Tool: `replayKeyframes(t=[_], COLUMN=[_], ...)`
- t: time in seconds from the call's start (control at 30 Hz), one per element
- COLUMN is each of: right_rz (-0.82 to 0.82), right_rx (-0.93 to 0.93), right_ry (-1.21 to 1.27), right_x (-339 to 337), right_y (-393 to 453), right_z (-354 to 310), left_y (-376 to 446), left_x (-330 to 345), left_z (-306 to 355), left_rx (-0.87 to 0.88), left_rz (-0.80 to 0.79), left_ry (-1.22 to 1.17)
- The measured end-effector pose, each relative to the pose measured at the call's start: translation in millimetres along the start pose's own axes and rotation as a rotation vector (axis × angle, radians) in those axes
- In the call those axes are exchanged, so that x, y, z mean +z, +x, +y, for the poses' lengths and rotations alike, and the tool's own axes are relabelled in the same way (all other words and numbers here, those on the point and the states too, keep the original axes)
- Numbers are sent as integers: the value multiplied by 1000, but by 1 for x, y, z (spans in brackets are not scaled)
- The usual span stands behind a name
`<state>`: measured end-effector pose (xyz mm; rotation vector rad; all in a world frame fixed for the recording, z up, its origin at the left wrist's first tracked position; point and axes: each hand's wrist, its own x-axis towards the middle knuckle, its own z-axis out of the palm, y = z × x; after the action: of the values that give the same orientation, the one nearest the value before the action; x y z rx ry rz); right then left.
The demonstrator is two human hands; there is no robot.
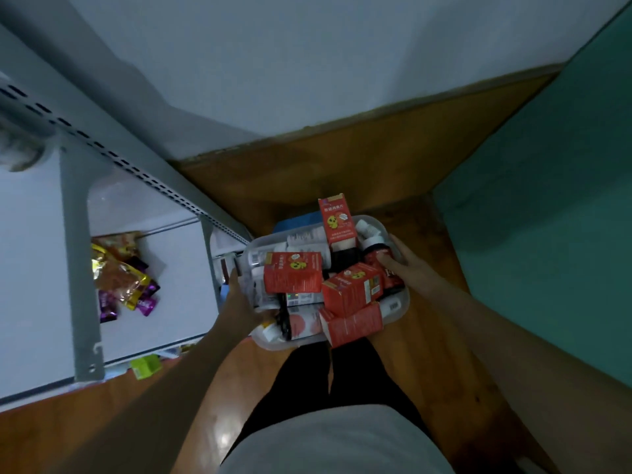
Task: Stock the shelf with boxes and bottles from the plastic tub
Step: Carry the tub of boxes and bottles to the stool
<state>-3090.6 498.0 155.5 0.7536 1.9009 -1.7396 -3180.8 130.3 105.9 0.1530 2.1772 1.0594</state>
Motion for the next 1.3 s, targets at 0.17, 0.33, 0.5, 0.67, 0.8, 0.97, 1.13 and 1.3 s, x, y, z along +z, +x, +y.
replayKeyframes(t=[0.17, 0.33, 0.5, 0.67, 0.8, 0.97, 1.13, 1.3], right_rz=[-38, 22, 32, 42, 51, 41, 18, -36], right_rx=[32, 67, 40, 18, 29, 63, 63, 55], right_ry=[-73, -111, -57, -14, -15, -46, -134, -468], right_x=[-11, -12, -6, 1, 2, -2, -4, -8], right_y=[62, 128, 192, 220, 220, 225, 229, 216], right_z=[-5, 15, 36, 49, 49, 46, 39, 16], left_y=[42, 91, 155, 180, 183, 178, 176, 177], left_x=[18, 28, 31, 34, 31, 30, 25, 9], left_z=[-9, -33, -65, -87, -90, -81, -79, -92], left_rx=[-88, -198, -279, -250, -249, -288, -314, -239], left_rz=[36, 140, 127, 168, 148, 153, 118, 57], left_ry=[7, -16, -16, 18, -17, 18, 79, 311])
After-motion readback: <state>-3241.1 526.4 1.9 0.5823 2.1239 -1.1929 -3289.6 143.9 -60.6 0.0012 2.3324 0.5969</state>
